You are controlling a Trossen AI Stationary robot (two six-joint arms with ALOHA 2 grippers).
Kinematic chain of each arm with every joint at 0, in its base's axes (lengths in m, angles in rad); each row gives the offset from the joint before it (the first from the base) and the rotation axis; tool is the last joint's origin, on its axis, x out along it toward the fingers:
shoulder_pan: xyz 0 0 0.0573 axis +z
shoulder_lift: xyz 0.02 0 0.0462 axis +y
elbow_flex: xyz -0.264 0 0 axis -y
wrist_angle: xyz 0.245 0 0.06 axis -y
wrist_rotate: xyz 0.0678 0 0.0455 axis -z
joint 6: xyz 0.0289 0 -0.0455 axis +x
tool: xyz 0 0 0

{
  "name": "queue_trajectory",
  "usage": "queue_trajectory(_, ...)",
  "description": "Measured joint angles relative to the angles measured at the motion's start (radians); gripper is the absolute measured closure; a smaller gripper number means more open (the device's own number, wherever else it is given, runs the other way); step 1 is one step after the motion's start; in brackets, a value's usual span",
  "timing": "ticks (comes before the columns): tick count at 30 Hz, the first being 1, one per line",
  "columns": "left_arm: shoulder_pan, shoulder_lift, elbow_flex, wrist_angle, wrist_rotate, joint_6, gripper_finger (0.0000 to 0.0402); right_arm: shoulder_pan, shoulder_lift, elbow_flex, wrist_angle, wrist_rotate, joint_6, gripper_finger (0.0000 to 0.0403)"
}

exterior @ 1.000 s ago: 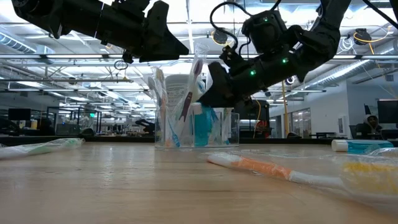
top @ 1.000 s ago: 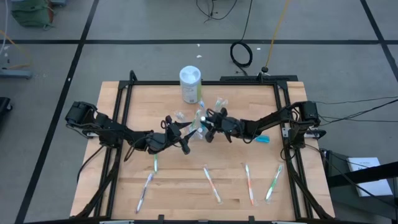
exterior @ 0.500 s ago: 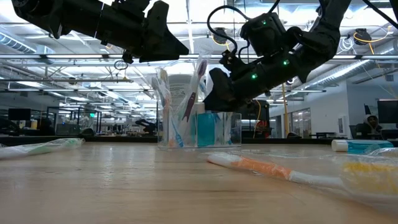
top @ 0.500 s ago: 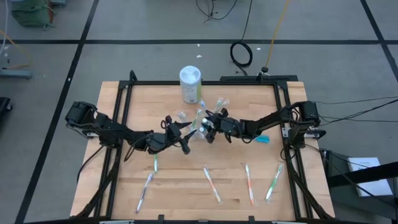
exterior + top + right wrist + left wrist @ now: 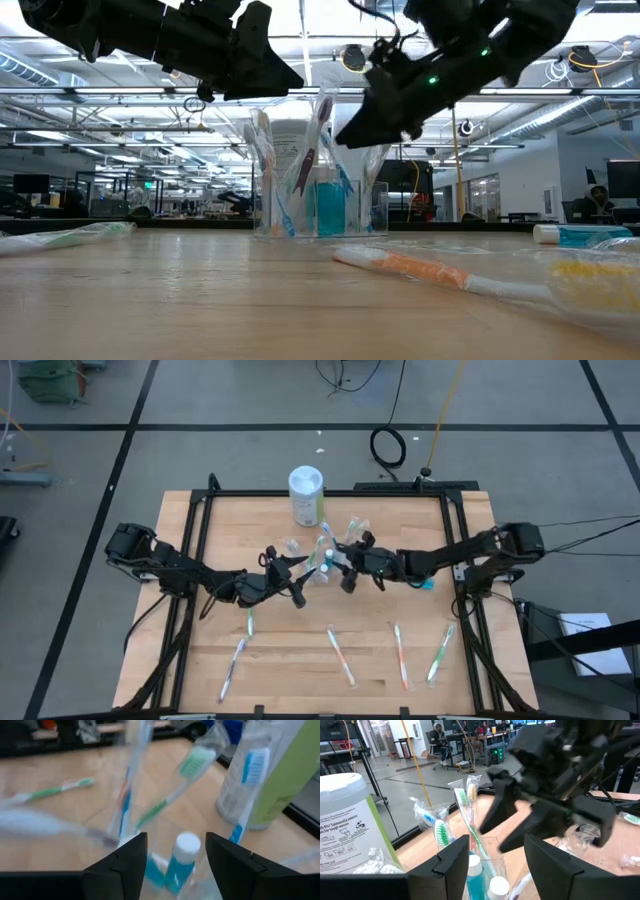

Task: Pick & Place toothbrushing station
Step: Put the orange toothbrush into the transparent organizer

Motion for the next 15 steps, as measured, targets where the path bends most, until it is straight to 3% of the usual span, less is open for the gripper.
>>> queue_trajectory(5,0.0,0.0,0.0,0.0,0.0,0.0,0.0206,0.039,-0.092,-0.001,-0.107,0.0,0.002,0.0217)
queue_trajectory(15,0.0,0.0,0.0,0.0,0.0,0.0,0.0206,0.109,-0.166,-0.001,-0.105,-0.002,0.003,0.0221)
